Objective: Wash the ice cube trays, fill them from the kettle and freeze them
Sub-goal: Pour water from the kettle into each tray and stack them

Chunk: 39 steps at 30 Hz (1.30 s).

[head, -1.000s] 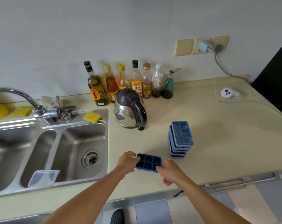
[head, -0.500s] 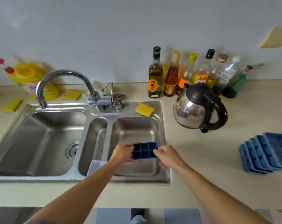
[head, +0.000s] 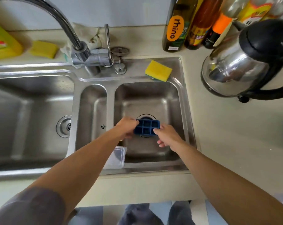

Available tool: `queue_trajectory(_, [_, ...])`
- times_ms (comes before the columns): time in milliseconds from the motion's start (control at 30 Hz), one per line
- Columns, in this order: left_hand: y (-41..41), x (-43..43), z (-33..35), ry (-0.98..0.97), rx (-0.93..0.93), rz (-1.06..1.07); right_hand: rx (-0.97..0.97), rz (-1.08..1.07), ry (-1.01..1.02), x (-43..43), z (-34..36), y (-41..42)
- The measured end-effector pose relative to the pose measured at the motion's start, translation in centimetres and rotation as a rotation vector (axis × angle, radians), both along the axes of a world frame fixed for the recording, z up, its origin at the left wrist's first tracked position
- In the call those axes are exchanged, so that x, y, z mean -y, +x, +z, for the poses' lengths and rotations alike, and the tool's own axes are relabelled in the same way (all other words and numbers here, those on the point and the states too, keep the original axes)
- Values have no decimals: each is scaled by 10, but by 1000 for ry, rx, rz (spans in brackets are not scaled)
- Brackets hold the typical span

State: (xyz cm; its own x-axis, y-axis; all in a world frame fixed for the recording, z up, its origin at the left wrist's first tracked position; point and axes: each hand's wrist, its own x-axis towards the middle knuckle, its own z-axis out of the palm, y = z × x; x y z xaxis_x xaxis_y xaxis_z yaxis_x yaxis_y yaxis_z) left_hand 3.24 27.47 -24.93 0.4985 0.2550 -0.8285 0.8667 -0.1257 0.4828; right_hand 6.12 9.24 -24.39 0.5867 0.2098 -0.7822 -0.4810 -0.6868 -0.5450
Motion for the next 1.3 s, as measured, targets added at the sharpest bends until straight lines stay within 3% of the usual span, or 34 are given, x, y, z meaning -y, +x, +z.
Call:
queue_trajectory(367, [14, 0, -31, 7, -59, 68, 14, -61, 31, -5, -23, 14])
queue_trajectory(467, [13, 4, -22, 74, 36, 101, 108, -56, 41, 5, -3, 15])
queue_trajectory(600, [13, 17, 1, -47, 159, 321, 248, -57, 69, 32, 46, 14])
queue_trajectory(733, [12, 39, 32, -56, 260, 370, 430, -240, 182, 77, 106, 18])
queue_trajectory(967, [19, 96, 88, -47, 367, 336, 1069, -605, 261, 173, 195, 60])
queue_trajectory(1033, [20, 110, 104, -44, 402, 308, 1159, -683, 224, 193, 205, 84])
queue_trajectory(1133, [19, 125, 128, -8, 458, 253, 1064, -671, 131, 213, 201, 118])
queue_trajectory(1300, [8, 135, 154, 44, 509, 222, 851, -530, 255, 217, 176, 140])
